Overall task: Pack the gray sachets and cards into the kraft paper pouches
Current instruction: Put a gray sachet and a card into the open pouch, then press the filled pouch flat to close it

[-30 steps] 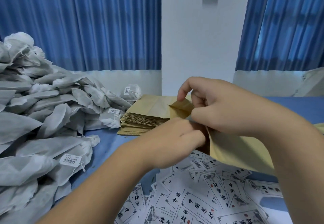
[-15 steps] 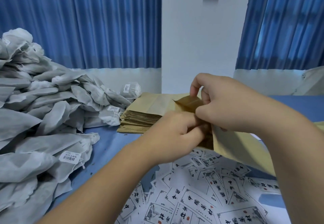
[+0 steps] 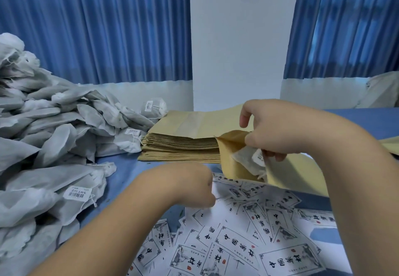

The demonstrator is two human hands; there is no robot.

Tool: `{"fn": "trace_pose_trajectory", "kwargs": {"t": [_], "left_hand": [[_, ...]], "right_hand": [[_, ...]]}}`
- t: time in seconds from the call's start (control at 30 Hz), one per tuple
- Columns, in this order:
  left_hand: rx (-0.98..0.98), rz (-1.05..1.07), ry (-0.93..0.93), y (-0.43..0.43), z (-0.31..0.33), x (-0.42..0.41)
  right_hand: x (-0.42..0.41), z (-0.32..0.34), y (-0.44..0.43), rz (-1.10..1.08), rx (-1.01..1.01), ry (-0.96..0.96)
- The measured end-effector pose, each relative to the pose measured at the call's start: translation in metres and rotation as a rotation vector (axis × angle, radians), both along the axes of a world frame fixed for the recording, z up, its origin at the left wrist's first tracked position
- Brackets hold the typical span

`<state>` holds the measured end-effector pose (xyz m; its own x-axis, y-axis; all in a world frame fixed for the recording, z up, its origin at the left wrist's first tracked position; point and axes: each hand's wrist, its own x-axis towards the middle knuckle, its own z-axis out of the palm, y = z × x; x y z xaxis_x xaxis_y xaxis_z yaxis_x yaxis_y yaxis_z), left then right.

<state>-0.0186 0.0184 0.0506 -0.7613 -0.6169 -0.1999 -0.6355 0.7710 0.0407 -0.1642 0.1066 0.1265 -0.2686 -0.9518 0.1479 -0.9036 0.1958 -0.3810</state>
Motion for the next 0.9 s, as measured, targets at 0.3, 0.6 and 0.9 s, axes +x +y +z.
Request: {"fn": "trace_pose_trajectory", "kwargs": {"t": [0.3,0.6,0.9], "left_hand": [[0.128,0.014,0.096,-0.015,-0.026,-0.004],[0.197,0.038,0.070,-0.018,-0.026,-0.004],[0.225,0.004,0.149,-0.021,-0.022,-0.003]], "right_hand": [[-0.008,0.002,0.001,0.001,-0.025,-0.067],[-0.009,0.001,0.002,0.003,-0.007,-0.059],[-0.012,0.001,0.001,0.009,-0.012,-0.105]]}}
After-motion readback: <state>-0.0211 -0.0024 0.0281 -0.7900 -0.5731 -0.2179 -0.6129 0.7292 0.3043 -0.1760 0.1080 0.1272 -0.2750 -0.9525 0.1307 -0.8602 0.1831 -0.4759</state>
